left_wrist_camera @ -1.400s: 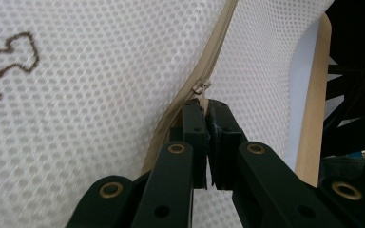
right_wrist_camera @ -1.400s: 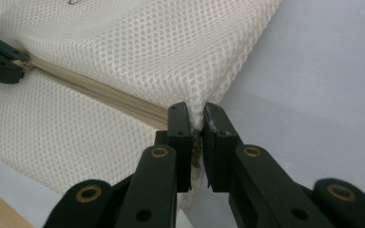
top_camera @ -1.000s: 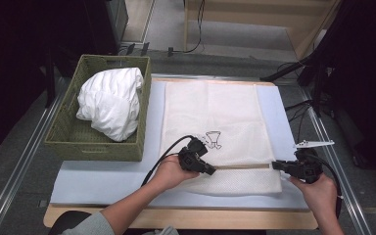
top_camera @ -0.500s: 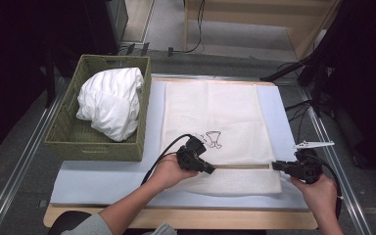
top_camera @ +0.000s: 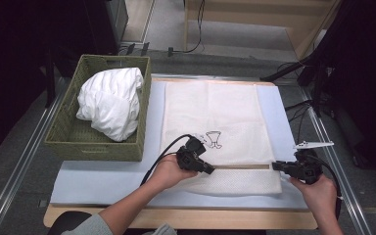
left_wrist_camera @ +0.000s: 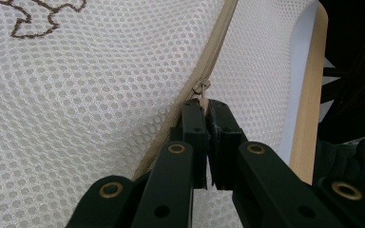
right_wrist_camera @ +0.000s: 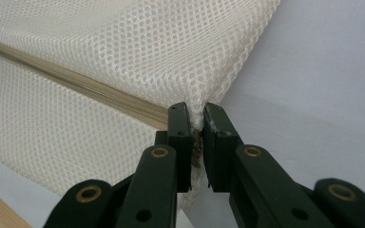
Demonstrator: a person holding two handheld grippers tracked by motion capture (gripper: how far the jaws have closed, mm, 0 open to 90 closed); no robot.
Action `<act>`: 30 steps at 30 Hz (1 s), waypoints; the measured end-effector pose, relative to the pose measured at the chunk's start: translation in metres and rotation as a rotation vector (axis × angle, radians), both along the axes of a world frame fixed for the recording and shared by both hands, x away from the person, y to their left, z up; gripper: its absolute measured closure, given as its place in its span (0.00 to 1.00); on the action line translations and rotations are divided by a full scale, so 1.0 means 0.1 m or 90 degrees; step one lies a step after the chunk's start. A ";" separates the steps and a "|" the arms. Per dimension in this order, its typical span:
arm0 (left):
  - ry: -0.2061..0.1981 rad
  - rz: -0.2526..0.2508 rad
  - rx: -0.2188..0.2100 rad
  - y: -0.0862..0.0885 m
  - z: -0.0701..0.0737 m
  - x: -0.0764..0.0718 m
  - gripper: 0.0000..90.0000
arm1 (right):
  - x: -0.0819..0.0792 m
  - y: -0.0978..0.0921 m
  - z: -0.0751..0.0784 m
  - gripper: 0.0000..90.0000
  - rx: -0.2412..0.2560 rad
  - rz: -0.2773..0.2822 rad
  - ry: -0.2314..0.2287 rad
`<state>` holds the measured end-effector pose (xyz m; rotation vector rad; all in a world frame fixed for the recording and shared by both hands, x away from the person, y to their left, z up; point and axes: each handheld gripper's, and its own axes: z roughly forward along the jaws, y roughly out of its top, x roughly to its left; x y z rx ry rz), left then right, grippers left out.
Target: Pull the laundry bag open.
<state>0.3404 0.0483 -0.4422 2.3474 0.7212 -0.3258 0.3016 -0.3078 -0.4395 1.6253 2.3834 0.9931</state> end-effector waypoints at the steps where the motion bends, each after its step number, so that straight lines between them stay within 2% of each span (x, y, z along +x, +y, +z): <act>1: 0.001 0.000 0.000 0.00 0.00 0.00 0.98 | 0.00 0.00 0.00 0.93 0.001 0.001 0.000; 18: 0.007 0.000 -0.005 0.03 0.01 0.01 0.98 | 0.01 -0.01 -0.01 0.93 0.007 0.003 0.003; 30: -0.003 0.008 0.011 0.16 0.04 -0.04 0.98 | 0.01 -0.01 -0.01 0.93 0.005 0.004 0.005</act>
